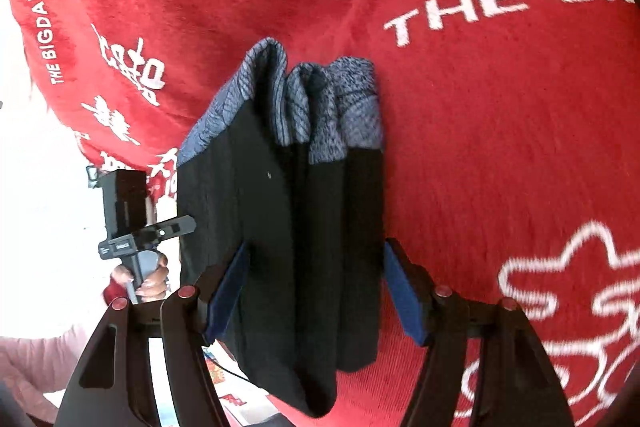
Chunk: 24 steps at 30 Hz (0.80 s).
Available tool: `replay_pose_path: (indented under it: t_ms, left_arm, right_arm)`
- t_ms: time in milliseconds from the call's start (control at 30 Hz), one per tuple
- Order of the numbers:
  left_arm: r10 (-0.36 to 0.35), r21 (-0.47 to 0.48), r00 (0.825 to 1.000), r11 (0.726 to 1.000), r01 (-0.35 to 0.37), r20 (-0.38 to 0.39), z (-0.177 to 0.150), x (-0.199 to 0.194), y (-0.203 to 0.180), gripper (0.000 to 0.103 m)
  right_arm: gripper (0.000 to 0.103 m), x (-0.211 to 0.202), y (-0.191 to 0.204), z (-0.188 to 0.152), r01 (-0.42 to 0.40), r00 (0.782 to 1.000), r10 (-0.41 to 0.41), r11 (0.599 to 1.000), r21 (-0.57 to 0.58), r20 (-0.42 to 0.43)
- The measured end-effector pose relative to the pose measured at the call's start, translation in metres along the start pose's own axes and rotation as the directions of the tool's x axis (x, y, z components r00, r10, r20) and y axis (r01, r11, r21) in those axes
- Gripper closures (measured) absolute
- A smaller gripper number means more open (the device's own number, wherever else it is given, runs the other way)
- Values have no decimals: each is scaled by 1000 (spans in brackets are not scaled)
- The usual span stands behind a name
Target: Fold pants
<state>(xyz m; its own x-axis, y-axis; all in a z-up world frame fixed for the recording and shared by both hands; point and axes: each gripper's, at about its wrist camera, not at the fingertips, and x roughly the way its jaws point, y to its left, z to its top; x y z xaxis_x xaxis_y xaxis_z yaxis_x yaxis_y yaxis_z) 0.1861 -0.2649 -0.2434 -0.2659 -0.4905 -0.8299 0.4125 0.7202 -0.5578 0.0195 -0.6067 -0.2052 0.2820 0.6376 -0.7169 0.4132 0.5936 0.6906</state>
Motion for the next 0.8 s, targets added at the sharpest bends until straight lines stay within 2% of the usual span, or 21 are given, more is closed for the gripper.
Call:
replay_pose_path:
  t_ms: [233, 367, 533, 700, 800]
  left_arm:
    - [10, 29, 1000, 1000, -10, 7, 5, 8, -10, 3]
    - [46, 41, 998, 998, -47, 46, 3, 8, -18, 3]
    - [82, 77, 991, 993, -90, 105, -2, 2, -33, 21]
    - [85, 69, 988, 993, -95, 132, -5, -11, -36, 30]
    - [83, 78, 986, 992, -94, 144, -9, -20, -41, 31]
  right_arm:
    - [31, 6, -8, 7, -84, 996, 84, 996, 7, 2]
    - [33, 7, -9, 9, -82, 997, 82, 996, 27, 1]
    - [60, 3, -2, 8, -74, 997, 73, 996, 45, 17]
    - [65, -4, 7, 4, -95, 995, 92, 994, 62, 45]
    - [66, -10, 10, 0, -114, 992, 110, 991, 76, 60]
